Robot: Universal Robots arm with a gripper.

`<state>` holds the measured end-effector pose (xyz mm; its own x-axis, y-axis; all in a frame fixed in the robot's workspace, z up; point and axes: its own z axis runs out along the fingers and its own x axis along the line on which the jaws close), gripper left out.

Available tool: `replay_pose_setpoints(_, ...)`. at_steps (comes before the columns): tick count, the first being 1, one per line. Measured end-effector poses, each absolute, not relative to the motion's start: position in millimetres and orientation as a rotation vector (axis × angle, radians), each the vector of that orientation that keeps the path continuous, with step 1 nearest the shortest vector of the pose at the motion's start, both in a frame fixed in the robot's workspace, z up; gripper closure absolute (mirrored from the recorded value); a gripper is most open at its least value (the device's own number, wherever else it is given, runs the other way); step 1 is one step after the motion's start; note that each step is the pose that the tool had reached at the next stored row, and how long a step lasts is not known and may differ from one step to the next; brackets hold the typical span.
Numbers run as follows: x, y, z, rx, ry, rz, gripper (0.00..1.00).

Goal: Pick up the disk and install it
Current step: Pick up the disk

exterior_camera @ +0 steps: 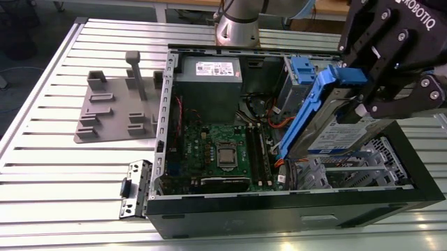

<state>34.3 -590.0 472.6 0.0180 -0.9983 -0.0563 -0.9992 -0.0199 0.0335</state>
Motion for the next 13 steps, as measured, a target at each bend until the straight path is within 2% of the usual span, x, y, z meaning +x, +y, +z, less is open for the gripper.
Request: replay_pose_setpoints(13, 66.2, -589.6, 450.0, -2.209, 2.205, 0.104, 0.64)
